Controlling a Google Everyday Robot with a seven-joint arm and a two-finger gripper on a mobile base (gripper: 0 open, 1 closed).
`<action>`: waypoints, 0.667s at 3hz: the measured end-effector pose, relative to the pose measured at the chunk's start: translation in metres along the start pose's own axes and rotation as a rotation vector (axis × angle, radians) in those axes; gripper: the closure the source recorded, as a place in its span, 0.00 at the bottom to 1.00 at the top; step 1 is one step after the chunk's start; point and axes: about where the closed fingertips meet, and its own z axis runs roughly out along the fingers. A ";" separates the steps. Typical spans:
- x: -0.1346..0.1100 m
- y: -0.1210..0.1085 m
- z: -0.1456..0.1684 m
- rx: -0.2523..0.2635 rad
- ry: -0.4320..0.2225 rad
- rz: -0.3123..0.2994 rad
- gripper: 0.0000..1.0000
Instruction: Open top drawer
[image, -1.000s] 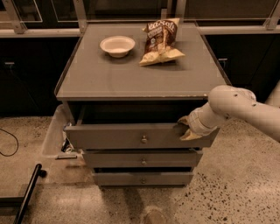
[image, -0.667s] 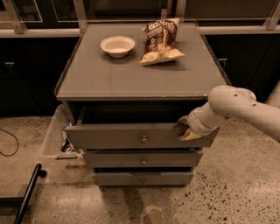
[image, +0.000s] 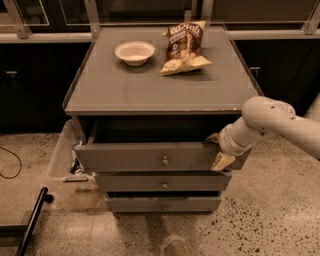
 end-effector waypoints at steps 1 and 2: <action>-0.001 0.000 -0.001 -0.002 -0.001 0.003 0.66; 0.000 0.006 -0.006 -0.007 -0.004 0.012 0.89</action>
Offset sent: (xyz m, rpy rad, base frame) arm -0.0750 -0.0408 0.0143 0.0376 0.0724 -0.0653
